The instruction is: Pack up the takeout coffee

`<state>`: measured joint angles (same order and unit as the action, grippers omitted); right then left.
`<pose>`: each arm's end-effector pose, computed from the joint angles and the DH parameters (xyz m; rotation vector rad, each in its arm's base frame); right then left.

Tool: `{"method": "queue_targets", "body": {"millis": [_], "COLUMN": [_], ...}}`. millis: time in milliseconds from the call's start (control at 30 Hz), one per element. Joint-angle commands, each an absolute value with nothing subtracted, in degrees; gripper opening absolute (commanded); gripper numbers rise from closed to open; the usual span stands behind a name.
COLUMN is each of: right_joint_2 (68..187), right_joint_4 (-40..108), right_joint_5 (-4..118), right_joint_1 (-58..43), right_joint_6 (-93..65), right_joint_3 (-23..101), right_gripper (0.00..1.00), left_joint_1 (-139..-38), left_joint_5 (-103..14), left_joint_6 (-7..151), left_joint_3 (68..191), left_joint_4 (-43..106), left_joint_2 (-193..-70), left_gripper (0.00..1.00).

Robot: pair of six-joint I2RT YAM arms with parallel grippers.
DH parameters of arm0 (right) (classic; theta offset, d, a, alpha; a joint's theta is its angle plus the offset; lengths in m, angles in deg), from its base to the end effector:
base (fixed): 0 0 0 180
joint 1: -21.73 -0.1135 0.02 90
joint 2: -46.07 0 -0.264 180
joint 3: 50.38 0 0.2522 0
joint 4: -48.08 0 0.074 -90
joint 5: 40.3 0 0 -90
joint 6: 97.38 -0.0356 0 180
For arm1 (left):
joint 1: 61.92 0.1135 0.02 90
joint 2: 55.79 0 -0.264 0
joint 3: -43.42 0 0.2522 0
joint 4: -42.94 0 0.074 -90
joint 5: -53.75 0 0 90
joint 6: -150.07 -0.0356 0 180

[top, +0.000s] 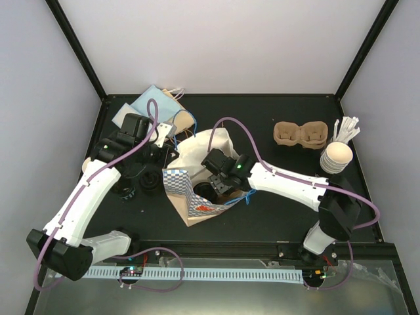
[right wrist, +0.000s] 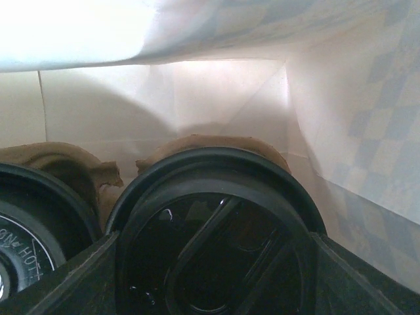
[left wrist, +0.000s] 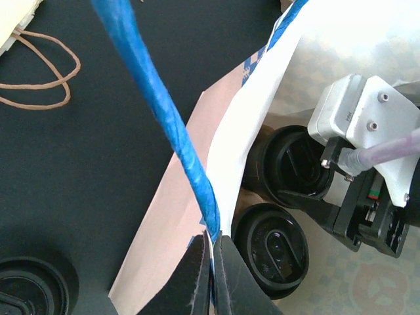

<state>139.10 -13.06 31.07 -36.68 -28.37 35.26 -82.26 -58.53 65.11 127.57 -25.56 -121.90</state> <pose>0.1791 0.2696 0.2444 -0.7718 2.5358 -0.0135 0.2025 -0.0895 0.3505 0.5023 2.4256 -0.6698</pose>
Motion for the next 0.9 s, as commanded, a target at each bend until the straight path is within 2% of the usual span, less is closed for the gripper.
{"method": "queue_targets", "body": {"millis": [0, 200, 533, 733, 867], "right_joint_2": [141.65, 139.68, 140.05, 142.67, 141.07], "right_joint_4": [-23.41, -19.99, -21.34, -27.45, -26.15], "right_joint_5": [36.44, 40.58, 44.83, 32.89, 32.66], "right_joint_1": [-34.60, -31.61, -31.64, -35.83, -36.17], "right_joint_6": [-28.94, -29.40, -28.25, -30.04, -30.10], "right_joint_3": [31.51, 28.09, 29.29, 32.40, 31.75], "right_gripper": [0.47, 0.48, 0.48, 0.47, 0.48], "left_joint_1": [-82.03, -82.05, -82.05, -82.05, -82.05], "left_joint_5": [-60.38, -59.36, -61.46, -61.98, -62.38], "left_joint_6": [63.79, 63.50, 63.32, 63.49, 63.50], "left_joint_3": [129.91, 129.61, 129.60, 129.43, 129.60], "left_joint_4": [-27.66, -28.39, -27.97, -27.62, -27.60], "left_joint_2": [-121.73, -121.81, -122.31, -122.80, -123.03], "left_gripper": [0.03, 0.02, 0.02, 0.02, 0.01]}}
